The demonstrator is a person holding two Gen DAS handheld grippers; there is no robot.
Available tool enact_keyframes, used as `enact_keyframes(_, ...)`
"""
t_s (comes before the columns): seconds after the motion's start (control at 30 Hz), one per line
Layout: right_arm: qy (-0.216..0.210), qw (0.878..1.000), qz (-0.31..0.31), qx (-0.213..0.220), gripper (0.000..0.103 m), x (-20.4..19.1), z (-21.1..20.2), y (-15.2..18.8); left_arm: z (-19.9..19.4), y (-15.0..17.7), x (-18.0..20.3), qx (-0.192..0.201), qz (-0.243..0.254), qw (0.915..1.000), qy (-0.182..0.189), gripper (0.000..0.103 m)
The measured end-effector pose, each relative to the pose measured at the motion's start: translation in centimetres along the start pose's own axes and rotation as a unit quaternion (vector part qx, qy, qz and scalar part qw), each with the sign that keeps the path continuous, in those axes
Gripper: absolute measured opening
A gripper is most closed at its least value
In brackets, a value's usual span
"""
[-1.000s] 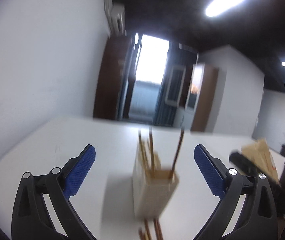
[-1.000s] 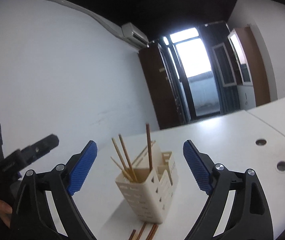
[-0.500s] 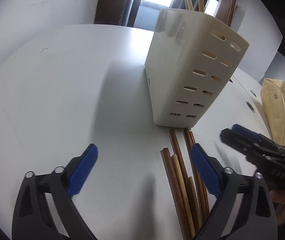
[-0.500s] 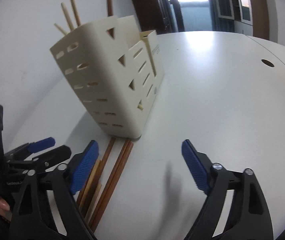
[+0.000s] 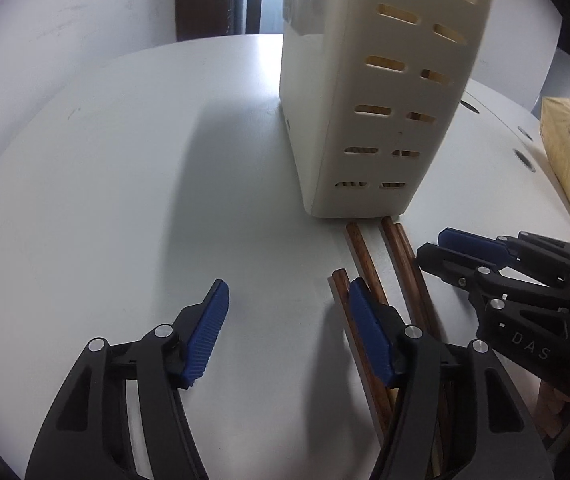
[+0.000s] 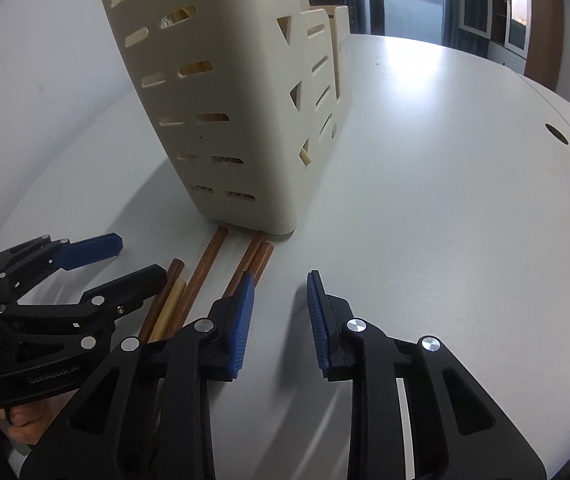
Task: Organize utensils
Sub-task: 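Withdraw both open tools and lower them to the chopsticks beside the holder, then close the left tool on a dark brown chopstick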
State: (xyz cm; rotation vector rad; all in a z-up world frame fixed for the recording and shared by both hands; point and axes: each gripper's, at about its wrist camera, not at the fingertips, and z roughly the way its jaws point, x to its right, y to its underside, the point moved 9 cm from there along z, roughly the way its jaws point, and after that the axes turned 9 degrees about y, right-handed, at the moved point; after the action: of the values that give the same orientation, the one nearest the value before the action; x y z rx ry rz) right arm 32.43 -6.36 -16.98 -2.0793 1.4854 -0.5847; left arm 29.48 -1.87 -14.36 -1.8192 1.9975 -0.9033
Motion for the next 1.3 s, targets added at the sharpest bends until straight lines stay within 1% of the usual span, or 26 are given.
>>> enact_keyframes(0.17,0.03,0.999,-0.035,0.003,0.028,-1.2,0.1,0.9,-0.1,0.1,0.4,0.001,0.017,0.9998,-0.01,0.065)
enact_keyframes(0.23,0.019,0.999,-0.018,0.019,0.028,-1.3,-0.5,0.7,-0.2,0.1,0.3,0.003,0.013,0.9999,-0.007,0.065)
enact_keyframes(0.27,0.018,0.999,-0.015,0.027,0.028,-1.4,-0.7,0.4,-0.5,0.0,0.3,0.01,0.007,0.9999,0.001,0.065)
enact_keyframes(0.3,0.024,0.999,-0.019,0.027,0.028,-1.2,-0.9,0.5,-0.8,-0.1,0.4,0.017,0.003,0.9998,0.009,0.065)
enact_keyframes(0.37,0.013,1.0,-0.02,0.012,0.028,-1.5,-0.6,0.8,-1.1,-0.3,0.6,0.024,0.01,0.9996,0.011,0.067)
enact_keyframes(0.4,0.016,1.0,-0.019,0.006,0.028,-1.4,-0.7,1.4,-0.9,-0.1,0.6,0.02,0.016,0.9997,0.004,0.068)
enact_keyframes(0.43,0.018,1.0,-0.021,0.001,0.028,-1.5,-0.7,1.6,-0.3,0.3,0.6,0.005,0.022,0.9997,-0.008,0.068)
enact_keyframes(0.47,0.024,0.999,-0.029,0.003,0.028,-1.7,-0.8,1.6,0.3,0.5,0.7,-0.013,0.023,0.9996,-0.011,0.066)
enact_keyframes(0.53,0.034,0.999,-0.035,0.012,0.029,-1.7,-1.2,1.4,0.2,0.4,0.6,-0.013,0.017,0.9997,-0.007,0.066)
enact_keyframes(0.6,0.04,0.998,-0.038,0.009,0.029,-1.8,-1.3,1.7,-0.1,0.2,0.6,-0.014,0.02,0.9997,-0.009,0.066)
enact_keyframes(0.7,0.032,0.999,-0.036,0.006,0.029,-1.8,-1.6,2.0,-0.2,0.2,0.7,-0.014,0.022,0.9995,-0.015,0.065)
enact_keyframes(0.77,0.029,0.999,-0.03,0.027,0.029,-1.6,-2.6,1.7,-0.6,0.1,0.7,-0.01,0.011,0.9999,-0.002,0.064)
enact_keyframes(0.83,0.005,0.999,-0.023,0.028,0.029,-2.2,-3.0,1.7,-1.0,-0.1,0.3,-0.004,-0.001,1.0,0.005,0.063)
enact_keyframes(0.87,0.009,0.999,-0.027,0.027,0.029,-2.3,-3.2,1.8,-1.5,0.1,0.3,0.002,-0.008,0.9999,0.01,0.063)
enact_keyframes(0.9,0.018,0.999,-0.034,0.027,0.029,-2.2,-3.2,1.9,-1.9,0.3,0.2,0.007,-0.011,0.9999,0.007,0.063)
enact_keyframes(0.93,0.027,0.999,-0.041,0.022,0.029,-2.3,-2.9,2.2,-2.4,0.1,-0.1,0.013,-0.01,0.9998,-0.01,0.064)
enact_keyframes(1.0,0.026,0.999,-0.036,0.017,0.031,-2.4,-2.9,2.4,-2.7,0.1,-1.0,0.006,-0.009,0.9989,-0.045,0.064)
enact_keyframes(1.03,0.032,0.999,-0.038,0.006,0.033,-2.3,-2.6,2.7,-2.9,0.4,-1.2,-0.001,-0.012,0.9987,-0.05,0.064)
enact_keyframes(1.1,0.038,0.998,-0.051,0.001,0.037,-2.6,-2.5,2.8,-2.5,0.9,-1.1,-0.024,-0.012,0.9989,-0.038,0.064)
enact_keyframes(1.13,0.039,0.998,-0.053,0.002,0.037,-2.7,-2.6,3.1,-2.4,1.0,-0.9,-0.023,-0.011,0.9992,-0.031,0.066)
enact_keyframes(1.23,0.041,0.998,-0.057,0.002,0.037,-2.9,-2.7,3.6,-2.6,0.8,-0.2,-0.016,0.01,0.9989,-0.044,0.066)
enact_keyframes(1.3,0.042,0.997,-0.059,0.003,0.036,-3.2,-2.8,3.8,-2.8,0.9,0.1,-0.014,0.013,0.999,-0.04,0.066)
